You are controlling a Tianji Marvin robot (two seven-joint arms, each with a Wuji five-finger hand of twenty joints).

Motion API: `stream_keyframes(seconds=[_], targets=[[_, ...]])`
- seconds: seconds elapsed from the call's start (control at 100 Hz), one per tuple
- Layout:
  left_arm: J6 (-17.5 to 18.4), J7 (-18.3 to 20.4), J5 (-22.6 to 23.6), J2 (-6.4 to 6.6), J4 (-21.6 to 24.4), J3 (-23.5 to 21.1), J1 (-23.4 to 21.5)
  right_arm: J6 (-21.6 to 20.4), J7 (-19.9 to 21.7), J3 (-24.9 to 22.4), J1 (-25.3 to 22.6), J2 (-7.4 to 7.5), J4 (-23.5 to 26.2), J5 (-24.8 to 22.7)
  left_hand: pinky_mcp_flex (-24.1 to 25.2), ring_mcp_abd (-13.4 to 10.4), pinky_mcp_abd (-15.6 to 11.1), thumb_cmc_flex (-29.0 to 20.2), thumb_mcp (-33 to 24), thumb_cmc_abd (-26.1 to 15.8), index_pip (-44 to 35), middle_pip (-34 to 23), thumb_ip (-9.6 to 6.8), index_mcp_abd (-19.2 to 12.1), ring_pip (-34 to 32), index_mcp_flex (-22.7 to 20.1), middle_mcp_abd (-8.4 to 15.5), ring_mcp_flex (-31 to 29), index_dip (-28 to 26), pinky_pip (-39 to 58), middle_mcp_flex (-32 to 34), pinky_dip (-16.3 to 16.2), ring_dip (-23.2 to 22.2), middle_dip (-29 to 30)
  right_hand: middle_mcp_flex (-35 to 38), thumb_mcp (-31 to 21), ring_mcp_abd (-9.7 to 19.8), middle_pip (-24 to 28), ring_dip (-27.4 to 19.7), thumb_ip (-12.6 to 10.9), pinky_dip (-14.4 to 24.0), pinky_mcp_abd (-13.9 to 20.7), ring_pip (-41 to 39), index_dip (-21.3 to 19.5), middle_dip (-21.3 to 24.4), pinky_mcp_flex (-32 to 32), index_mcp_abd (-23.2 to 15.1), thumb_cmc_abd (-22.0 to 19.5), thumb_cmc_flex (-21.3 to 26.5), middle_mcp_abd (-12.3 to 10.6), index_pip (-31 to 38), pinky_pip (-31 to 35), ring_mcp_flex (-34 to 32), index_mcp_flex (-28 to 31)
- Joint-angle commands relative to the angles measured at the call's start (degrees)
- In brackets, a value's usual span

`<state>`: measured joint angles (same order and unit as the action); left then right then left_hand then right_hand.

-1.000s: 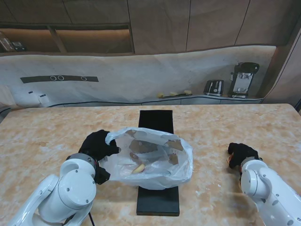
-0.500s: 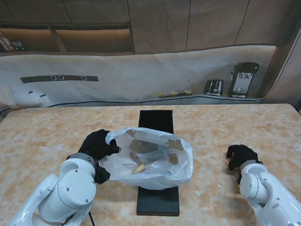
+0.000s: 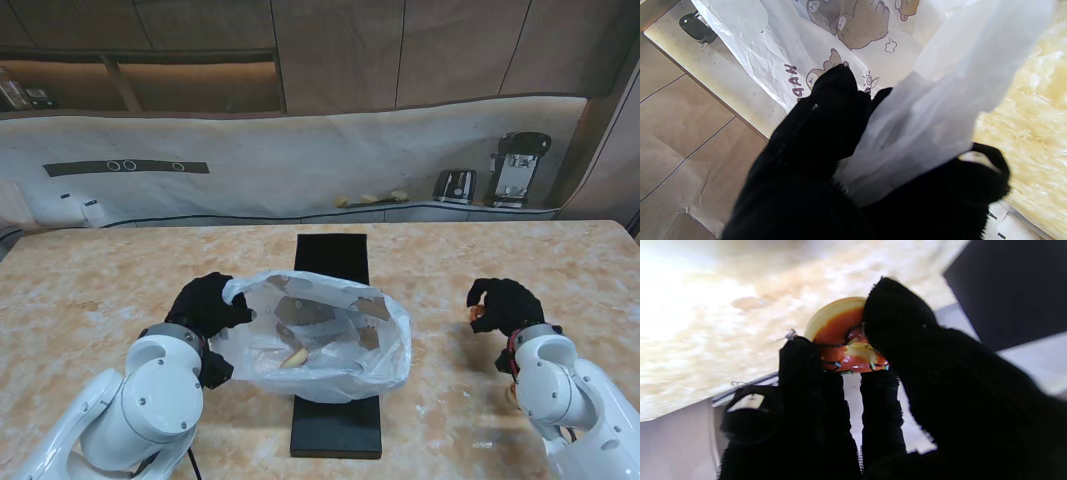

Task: Pack mini donuts into a plastic bag, tie the opening and put the bag into the gift box

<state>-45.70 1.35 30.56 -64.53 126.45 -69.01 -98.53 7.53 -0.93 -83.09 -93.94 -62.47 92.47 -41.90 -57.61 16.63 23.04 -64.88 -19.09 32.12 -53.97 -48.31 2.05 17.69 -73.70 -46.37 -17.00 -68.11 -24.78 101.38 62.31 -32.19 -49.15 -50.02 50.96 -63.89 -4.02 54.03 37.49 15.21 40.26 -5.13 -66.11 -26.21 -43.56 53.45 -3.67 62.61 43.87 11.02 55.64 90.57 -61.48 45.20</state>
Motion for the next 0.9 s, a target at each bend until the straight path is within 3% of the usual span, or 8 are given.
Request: stream_keyframes(seconds=[0.0, 0.22, 0.46, 0.89], targets=[[-0.1, 0.7, -0.1, -0.3, 0.6, 0.1, -0.1, -1.0, 1.6, 0.1, -0.3, -0.38, 3.9, 0.6, -0.6, 0.6, -2.1, -1.1, 1.1, -0.2, 0.8, -0.1, -1.21, 0.1, 0.2, -0.2, 0.6, 0.3, 0.3, 3.0, 0.4, -0.3, -0.7, -0.6, 2.8, -4.5, -6.3, 3.0, 0.3, -4.4, 1.1, 7.3, -1.9, -2.0, -3.0, 3.3, -1.0, -1.1, 5.4, -0.3, 6.7, 2.0, 0.5, 4.5], [-0.4, 0.6, -0.3, -0.35, 0.5, 0.4, 0.2, -6.0, 5.0, 0.0, -0.6, -0.26, 11.5, 5.7, -0.8, 0.6, -2.0, -1.1, 1.1, -0.1, 0.8, -0.2, -1.22, 0.2, 0.1, -0.2, 0.6, 0.3, 0.4, 3.0, 0.4, -0.2, -0.7, -0.6, 2.7, -4.4, -6.2, 2.9, 0.4, -4.6, 1.3, 7.3, -1.9, -1.9, -3.0, 3.2, -0.9, -1.4, 5.4, -0.3, 6.7, 1.9, 0.7, 4.3], [-0.6, 0.3, -0.5, -0.47, 0.5, 0.6, 0.4, -8.7, 7.8, 2.5, -0.5, -0.25, 17.3, 13.7, -0.8, 0.5, -2.0, -1.1, 1.0, -0.1, 0.8, -0.1, -1.2, 0.2, 0.2, -0.3, 0.6, 0.1, 0.4, 3.0, 0.5, -0.2, -0.6, -0.6, 2.9, -4.1, -6.2, 2.7, 0.6, -4.9, 1.8, 6.9, -1.7, -1.8, -3.0, 3.2, -0.8, -1.7, 5.2, -0.1, 6.7, 1.8, 0.4, 4.4], [-0.8, -0.1, -0.6, -0.58, 0.7, 0.4, 0.2, -10.2, 9.0, 11.2, 0.8, -0.46, 20.7, 21.9, -0.9, 0.5, -1.8, -1.1, 1.0, 0.0, 0.8, -0.2, -1.17, 0.2, 0.2, -0.4, 0.4, 0.1, 0.4, 2.9, 0.5, -0.1, -0.6, -0.5, 3.3, -3.4, -6.6, 1.9, 0.9, -5.8, 2.9, 6.0, -1.1, -1.5, -3.2, 3.8, -0.7, -2.5, 4.7, 0.2, 6.3, 1.1, 0.2, 4.7]])
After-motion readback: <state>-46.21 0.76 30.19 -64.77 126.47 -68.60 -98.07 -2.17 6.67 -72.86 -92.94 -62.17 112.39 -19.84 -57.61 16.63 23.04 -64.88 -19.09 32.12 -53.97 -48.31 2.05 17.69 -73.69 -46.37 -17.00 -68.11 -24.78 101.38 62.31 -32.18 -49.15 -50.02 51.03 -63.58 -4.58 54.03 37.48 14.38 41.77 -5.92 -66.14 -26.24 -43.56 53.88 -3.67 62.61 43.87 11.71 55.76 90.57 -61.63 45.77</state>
